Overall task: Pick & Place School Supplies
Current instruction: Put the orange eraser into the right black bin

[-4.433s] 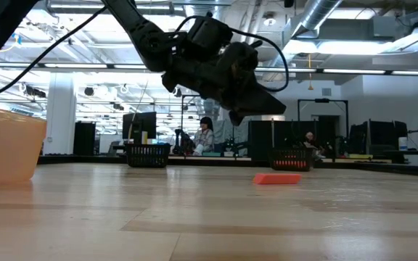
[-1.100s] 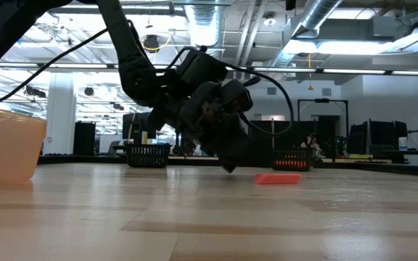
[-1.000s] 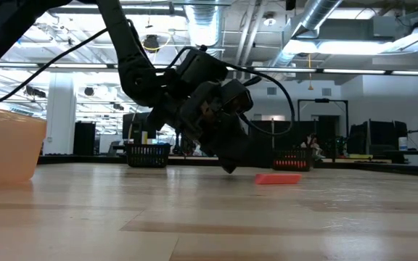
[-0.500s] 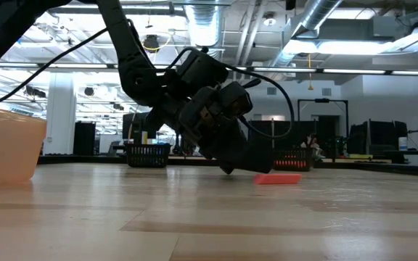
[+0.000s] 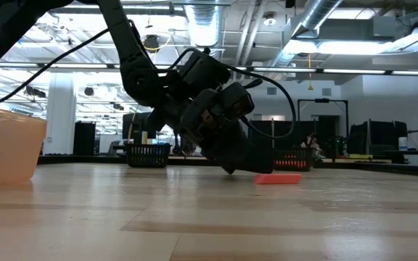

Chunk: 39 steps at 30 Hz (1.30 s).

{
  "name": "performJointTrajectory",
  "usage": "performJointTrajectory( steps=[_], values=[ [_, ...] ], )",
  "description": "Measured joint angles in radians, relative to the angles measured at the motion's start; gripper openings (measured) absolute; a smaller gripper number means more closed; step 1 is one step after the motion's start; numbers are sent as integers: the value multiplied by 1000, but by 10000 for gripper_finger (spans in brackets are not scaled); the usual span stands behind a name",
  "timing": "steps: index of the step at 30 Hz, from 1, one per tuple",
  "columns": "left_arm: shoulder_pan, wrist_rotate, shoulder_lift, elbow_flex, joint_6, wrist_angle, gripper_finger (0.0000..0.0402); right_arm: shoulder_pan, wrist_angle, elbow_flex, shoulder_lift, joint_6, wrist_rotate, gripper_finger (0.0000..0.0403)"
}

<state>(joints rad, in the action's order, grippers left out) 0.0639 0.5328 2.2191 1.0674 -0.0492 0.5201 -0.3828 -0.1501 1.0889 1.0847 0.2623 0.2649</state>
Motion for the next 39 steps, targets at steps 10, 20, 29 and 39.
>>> performJointTrajectory(
  steps=[10,20,29,39],
  values=[
    [4,-35,11,0,-13,1,1,0,3,0,0,0,0,107],
    [4,-54,14,1,-6,-36,1,0,7,0,0,0,0,107],
    [12,-112,12,4,-14,-75,1,0,8,0,0,0,3,107],
    [16,-158,12,5,-2,-93,1,1,10,0,0,0,26,107]
  ],
)
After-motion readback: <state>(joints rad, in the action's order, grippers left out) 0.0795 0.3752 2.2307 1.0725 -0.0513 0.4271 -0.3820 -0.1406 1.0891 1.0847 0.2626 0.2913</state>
